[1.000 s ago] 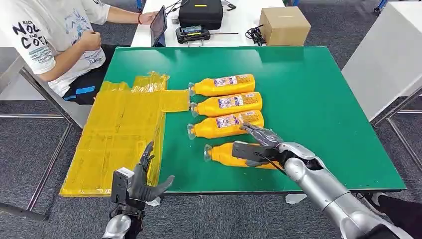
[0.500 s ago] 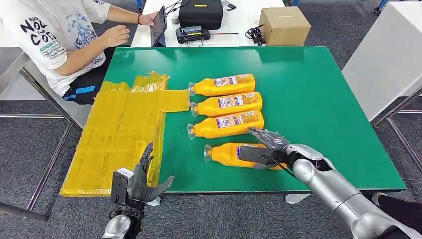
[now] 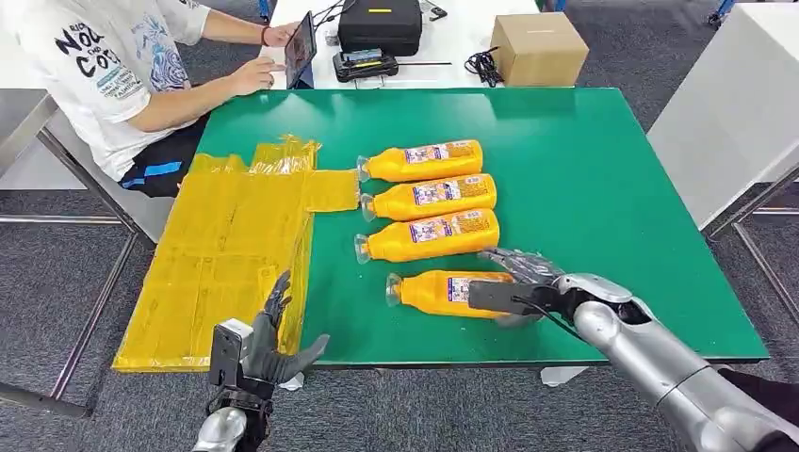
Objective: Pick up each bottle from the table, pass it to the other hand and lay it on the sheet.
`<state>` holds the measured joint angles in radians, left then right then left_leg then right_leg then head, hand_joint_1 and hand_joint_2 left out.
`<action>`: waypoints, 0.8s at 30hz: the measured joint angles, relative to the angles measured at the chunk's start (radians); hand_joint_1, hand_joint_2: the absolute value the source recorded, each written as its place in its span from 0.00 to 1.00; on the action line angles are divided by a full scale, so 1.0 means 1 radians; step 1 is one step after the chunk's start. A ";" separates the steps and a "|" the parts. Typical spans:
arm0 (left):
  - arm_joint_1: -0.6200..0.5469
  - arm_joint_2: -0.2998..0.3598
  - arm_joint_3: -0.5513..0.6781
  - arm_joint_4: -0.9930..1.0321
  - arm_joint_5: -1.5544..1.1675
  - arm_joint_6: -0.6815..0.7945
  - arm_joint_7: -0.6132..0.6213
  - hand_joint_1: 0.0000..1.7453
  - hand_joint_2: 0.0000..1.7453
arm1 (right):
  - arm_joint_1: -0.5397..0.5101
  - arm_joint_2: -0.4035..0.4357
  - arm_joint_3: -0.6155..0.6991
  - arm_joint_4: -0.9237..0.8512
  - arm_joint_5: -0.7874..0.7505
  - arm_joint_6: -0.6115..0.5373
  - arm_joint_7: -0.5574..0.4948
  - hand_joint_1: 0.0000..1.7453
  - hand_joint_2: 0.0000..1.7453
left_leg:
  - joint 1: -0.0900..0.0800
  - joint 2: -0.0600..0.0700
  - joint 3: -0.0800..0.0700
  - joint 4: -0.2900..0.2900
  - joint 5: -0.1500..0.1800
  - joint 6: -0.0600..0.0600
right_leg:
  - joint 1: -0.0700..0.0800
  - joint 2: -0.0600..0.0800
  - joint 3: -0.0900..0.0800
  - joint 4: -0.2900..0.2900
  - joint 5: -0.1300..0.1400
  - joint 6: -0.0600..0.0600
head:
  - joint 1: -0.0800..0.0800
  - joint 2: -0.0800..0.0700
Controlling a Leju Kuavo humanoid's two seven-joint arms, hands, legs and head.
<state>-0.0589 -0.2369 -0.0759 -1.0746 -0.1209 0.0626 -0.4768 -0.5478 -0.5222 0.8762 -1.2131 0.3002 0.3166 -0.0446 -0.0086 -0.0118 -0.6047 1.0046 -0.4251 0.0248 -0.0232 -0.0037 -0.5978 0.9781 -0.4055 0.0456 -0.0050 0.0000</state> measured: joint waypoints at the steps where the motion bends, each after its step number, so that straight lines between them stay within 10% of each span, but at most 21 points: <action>1: 0.000 0.000 0.000 0.002 0.000 0.000 0.000 0.00 1.00 | 0.000 -0.001 0.003 0.002 0.000 0.000 0.000 0.00 1.00 | 0.000 0.000 0.000 0.000 0.000 0.000 | 0.000 0.000 0.000 0.000 0.000 0.000 | 0.000 0.000; 24: -0.005 -0.001 -0.017 0.020 0.006 -0.003 0.013 0.00 1.00 | -0.049 0.085 0.071 0.163 0.069 -0.015 0.014 0.00 1.00 | 0.000 0.001 0.001 0.000 0.000 0.000 | 0.000 0.000 0.000 0.000 0.000 0.000 | 0.000 0.000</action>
<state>-0.0640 -0.2380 -0.0931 -1.0548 -0.1148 0.0599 -0.4643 -0.5964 -0.4375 0.9472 -1.0505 0.3693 0.3021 -0.0305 -0.0085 -0.0113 -0.6042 1.0045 -0.4250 0.0248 -0.0232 -0.0035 -0.5976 0.9781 -0.4055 0.0456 -0.0050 0.0000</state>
